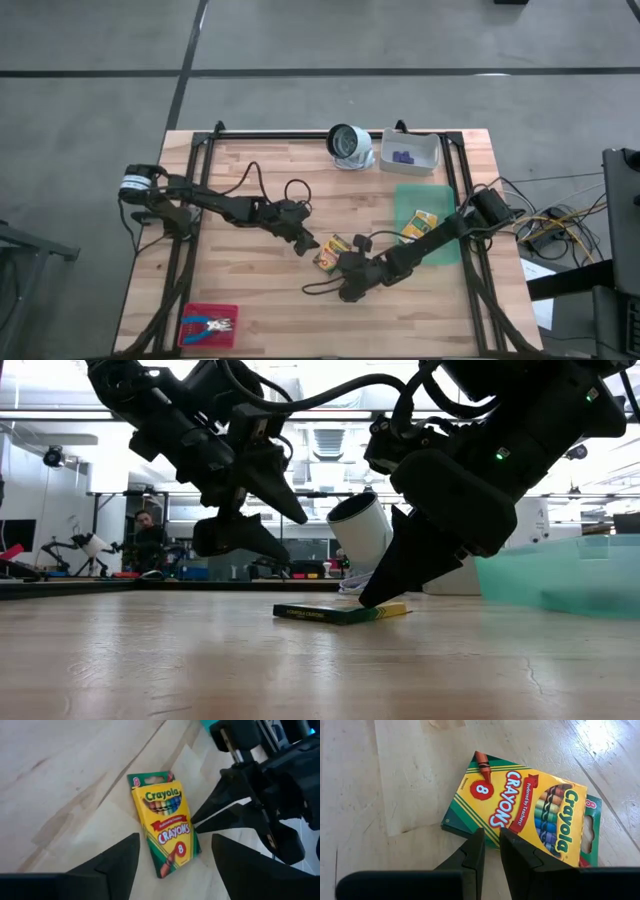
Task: Pick & Place School Supplies
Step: Put the crayon box into the green bin
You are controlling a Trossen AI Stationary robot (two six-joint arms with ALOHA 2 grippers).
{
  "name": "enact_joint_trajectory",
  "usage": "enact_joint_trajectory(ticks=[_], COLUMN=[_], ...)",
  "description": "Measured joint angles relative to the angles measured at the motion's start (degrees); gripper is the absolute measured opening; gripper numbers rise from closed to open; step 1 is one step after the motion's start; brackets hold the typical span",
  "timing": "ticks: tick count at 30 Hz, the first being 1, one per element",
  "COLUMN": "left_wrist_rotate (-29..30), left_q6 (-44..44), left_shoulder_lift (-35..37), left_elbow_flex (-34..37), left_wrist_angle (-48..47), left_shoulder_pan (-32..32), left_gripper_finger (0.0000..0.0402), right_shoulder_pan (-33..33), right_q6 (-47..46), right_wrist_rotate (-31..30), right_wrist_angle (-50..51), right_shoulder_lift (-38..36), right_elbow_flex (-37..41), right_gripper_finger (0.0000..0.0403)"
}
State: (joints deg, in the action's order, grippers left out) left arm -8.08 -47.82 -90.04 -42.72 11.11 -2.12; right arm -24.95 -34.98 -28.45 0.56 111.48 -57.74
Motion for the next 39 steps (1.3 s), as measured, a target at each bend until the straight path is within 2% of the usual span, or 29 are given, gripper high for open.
enact_joint_trajectory(ticks=[11,22,27,39], left_wrist_rotate=[0.7,-0.7,-3.4,-3.4], left_q6=[2.2,-0.5,-0.7,-0.8], left_shoulder_lift=[-0.1,-7.7,-10.1,-10.4], left_elbow_flex=[0.0,-1.1,-2.8,-3.0], left_wrist_angle=[1.5,7.5,7.3,4.3], left_shoulder_pan=[-2.9,-2.5,-2.3,-1.7], left_gripper_finger=[0.0254,0.0252,0.0252,0.0252], right_shoulder_pan=[0.0,0.0,0.0,0.0], right_q6=[0.0,0.0,0.0,0.0], right_wrist_rotate=[0.0,0.0,0.0,0.0], right_wrist_angle=[0.0,-0.3,-0.9,-1.5], right_shoulder_lift=[-0.1,-0.1,-0.1,-0.1], right_elbow_flex=[0.0,0.0,0.0,0.0], right_gripper_finger=[0.0057,0.0057,0.0057,0.0057])
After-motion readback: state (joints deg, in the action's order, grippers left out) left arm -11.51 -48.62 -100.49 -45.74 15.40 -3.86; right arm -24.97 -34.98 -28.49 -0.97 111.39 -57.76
